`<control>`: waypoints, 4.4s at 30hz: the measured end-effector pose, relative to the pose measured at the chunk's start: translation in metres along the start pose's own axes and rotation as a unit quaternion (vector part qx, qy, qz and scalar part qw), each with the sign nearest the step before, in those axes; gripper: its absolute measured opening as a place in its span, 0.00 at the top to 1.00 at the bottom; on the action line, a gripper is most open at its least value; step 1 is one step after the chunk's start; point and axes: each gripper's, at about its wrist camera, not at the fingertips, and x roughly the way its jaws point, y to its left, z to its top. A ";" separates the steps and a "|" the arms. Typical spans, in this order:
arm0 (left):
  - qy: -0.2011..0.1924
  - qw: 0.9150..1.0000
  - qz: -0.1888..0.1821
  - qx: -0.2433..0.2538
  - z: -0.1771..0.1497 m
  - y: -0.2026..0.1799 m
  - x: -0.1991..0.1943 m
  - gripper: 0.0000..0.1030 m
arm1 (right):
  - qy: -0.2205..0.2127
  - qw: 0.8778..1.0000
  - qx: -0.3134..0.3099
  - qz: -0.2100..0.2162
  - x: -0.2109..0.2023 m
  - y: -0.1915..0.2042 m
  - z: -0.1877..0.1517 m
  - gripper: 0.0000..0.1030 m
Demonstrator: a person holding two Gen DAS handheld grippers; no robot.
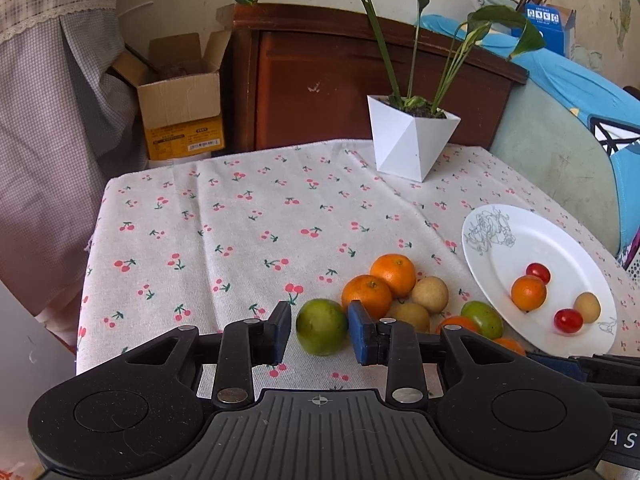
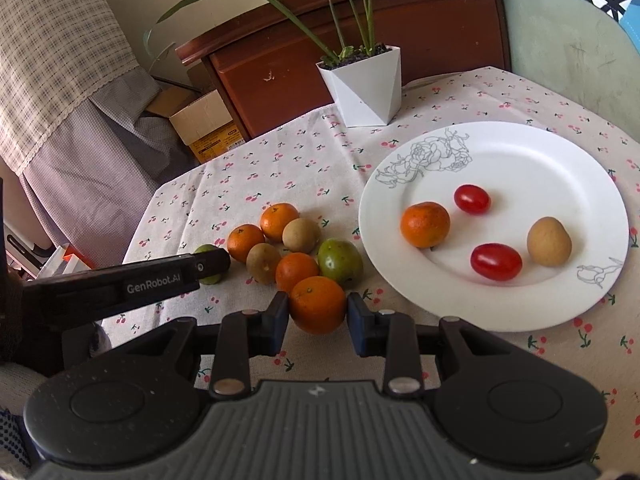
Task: Organize fruits
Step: 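Grasp a green lime with the left gripper while the right grasps an orange, then carry the lime and orange onto the plate and open both grippers, then move both grippers back from the plate toward the remaining fruit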
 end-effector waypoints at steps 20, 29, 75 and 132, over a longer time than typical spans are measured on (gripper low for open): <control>-0.040 0.999 -0.030 -0.001 0.014 -0.021 -0.016 0.75 | -0.051 0.998 0.031 -0.003 -0.019 -0.015 0.023 0.69; -0.032 0.995 -0.097 -0.009 0.032 -0.063 -0.003 0.75 | -0.095 0.991 0.084 -0.053 -0.034 -0.056 0.041 0.69; 0.021 0.995 -0.096 0.029 0.069 -0.077 0.003 0.43 | -0.118 0.981 0.142 -0.062 -0.044 -0.080 0.040 0.66; 0.028 0.997 -0.072 -0.014 0.019 -0.005 0.009 0.57 | -0.018 1.000 -0.008 0.010 0.014 0.009 -0.002 0.80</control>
